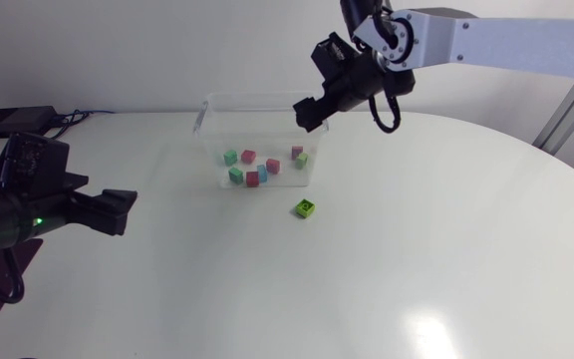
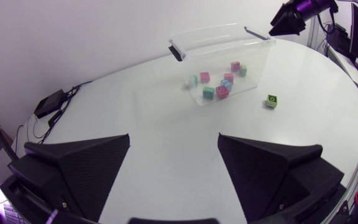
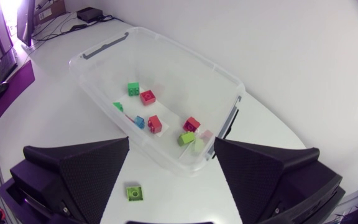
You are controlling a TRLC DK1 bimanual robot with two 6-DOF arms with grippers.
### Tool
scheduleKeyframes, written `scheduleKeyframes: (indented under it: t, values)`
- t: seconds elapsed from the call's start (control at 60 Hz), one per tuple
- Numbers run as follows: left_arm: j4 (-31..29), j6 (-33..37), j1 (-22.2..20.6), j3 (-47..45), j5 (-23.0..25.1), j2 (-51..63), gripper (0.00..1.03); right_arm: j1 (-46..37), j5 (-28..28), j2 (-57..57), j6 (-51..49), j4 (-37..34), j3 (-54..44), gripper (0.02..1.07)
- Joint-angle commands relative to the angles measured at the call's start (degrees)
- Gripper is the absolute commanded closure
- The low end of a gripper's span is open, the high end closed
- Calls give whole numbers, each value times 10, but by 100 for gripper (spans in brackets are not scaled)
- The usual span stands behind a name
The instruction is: Place the duplo bricks in the container
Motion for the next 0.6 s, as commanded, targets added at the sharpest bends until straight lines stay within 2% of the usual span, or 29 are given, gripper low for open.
scheduleKeyframes:
  t: [0.0,0.267,0.583]
  values:
    - [2,-6,5,-18,-2,-10,4,3,1,-26,7,15,-56,7]
    - [0,-7,5,-16,-3,-16,5,20,1,-71,16,57,-176,7]
    - [0,-7,5,-16,-3,-18,4,34,1,-48,14,150,-285,7]
